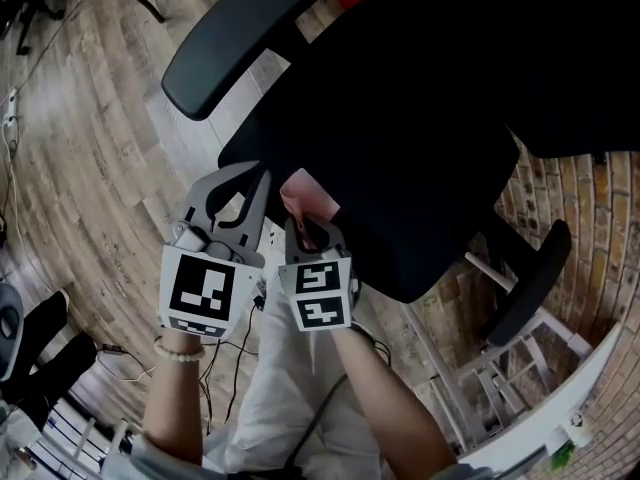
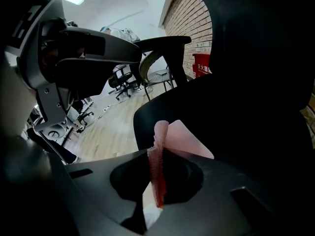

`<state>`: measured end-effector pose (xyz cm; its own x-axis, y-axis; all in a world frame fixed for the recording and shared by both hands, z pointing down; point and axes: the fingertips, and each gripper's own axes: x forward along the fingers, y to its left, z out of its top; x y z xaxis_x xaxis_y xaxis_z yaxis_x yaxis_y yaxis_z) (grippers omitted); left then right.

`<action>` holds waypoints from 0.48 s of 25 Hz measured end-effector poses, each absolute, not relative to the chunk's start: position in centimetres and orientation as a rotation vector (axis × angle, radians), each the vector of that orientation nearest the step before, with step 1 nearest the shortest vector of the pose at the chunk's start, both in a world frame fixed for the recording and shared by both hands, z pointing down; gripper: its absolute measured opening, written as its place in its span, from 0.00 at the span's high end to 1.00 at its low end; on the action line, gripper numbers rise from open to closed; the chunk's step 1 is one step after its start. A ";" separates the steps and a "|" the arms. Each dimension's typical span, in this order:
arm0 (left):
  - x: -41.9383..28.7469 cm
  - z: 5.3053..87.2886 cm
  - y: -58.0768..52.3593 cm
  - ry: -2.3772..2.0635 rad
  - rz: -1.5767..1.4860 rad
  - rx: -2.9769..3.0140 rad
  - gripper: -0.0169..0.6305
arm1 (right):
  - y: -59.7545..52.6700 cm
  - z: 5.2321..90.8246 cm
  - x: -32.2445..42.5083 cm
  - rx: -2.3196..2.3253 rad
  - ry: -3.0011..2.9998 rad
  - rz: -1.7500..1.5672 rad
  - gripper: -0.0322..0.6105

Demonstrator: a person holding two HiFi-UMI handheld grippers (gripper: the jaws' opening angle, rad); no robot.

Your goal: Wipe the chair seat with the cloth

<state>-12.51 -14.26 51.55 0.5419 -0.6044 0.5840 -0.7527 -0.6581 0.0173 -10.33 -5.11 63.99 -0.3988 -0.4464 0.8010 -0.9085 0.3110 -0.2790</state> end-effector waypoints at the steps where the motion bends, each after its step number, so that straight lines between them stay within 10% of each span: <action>1: -12.0 51.4 -14.2 -1.123 0.797 2.521 0.95 | -5.0 64.0 -9.8 1.202 -1.969 0.989 0.87; 12: -5.0 51.2 -11.6 -0.990 0.780 2.599 0.95 | 1.4 65.2 -1.5 1.286 -1.836 1.020 0.87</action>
<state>-4.97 -11.62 51.23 0.6252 -0.5393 0.5641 -0.6745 -0.7371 0.0428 -1.53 1.38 65.19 -0.2936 -0.4326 0.8524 -0.9523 0.2100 -0.2215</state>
